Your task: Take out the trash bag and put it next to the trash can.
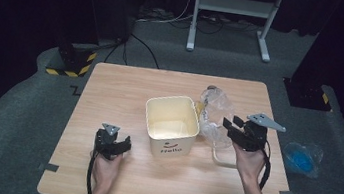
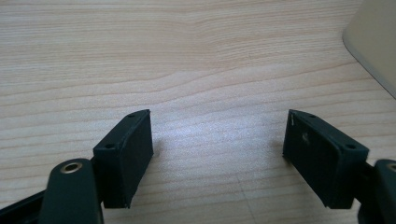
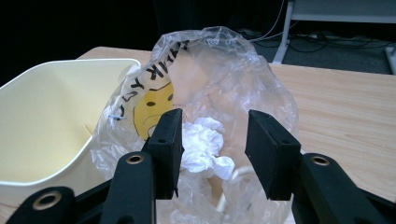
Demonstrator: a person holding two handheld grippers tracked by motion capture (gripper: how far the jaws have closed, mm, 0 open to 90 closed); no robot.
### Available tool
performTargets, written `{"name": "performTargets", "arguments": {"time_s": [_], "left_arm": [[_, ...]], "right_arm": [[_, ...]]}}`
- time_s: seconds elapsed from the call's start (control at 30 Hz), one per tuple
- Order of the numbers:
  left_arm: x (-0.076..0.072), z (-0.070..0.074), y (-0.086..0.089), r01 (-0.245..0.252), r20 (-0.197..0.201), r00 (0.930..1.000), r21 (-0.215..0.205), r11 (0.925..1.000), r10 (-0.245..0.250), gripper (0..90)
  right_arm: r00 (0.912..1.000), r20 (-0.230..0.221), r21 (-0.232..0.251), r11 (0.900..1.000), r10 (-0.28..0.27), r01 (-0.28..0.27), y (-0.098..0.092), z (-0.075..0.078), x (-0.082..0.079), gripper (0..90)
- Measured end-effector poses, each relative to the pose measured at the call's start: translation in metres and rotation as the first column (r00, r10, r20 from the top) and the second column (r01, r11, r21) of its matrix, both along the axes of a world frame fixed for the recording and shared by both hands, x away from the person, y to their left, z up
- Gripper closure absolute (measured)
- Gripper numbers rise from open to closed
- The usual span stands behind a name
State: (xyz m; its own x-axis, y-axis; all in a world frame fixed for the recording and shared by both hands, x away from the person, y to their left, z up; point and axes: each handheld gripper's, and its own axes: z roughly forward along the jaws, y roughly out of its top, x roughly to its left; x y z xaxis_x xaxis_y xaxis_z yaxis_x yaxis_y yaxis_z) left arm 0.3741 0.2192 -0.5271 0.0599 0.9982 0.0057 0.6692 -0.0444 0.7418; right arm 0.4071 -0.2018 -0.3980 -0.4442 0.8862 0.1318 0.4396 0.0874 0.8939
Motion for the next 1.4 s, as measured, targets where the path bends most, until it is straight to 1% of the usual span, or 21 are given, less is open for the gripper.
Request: {"name": "performTargets", "arguments": {"time_s": [0.1, 0.23, 0.53, 0.77, 1.03, 1.4], "left_arm": [[0.000, 0.000, 0.000, 0.000, 0.000, 1.0000, -0.001, 1.0000, 0.000, 24.0], [0.000, 0.000, 0.000, 0.000, 0.000, 1.0000, -0.002, 1.0000, 0.000, 24.1], [0.000, 0.000, 0.000, 0.001, -0.001, 1.0000, -0.002, 1.0000, -0.001, 24.1], [0.000, 0.000, 0.000, 0.001, 0.000, 1.0000, -0.003, 1.0000, -0.001, 24.1], [0.000, 0.000, 0.000, 0.002, -0.001, 1.0000, -0.004, 1.0000, -0.002, 24.1], [0.000, 0.000, 0.000, 0.003, -0.002, 1.0000, -0.003, 1.0000, -0.003, 24.0]], "right_arm": [[1.0000, 0.001, 0.004, 1.000, -0.001, 0.001, -0.003, -0.001, -0.004, 55.4], [1.0000, 0.004, -0.008, 1.000, -0.002, 0.002, -0.005, -0.004, -0.008, 55.1], [0.9999, -0.001, -0.004, 1.000, -0.017, 0.017, -0.014, -0.012, -0.016, 54.0], [0.9997, -0.004, -0.013, 1.000, -0.024, 0.024, -0.022, -0.019, -0.023, 53.5], [0.9987, -0.013, -0.006, 0.999, -0.050, 0.050, -0.034, -0.029, -0.032, 53.4], [0.9964, -0.020, -0.020, 0.996, -0.083, 0.082, -0.044, -0.041, -0.038, 53.3]]}}
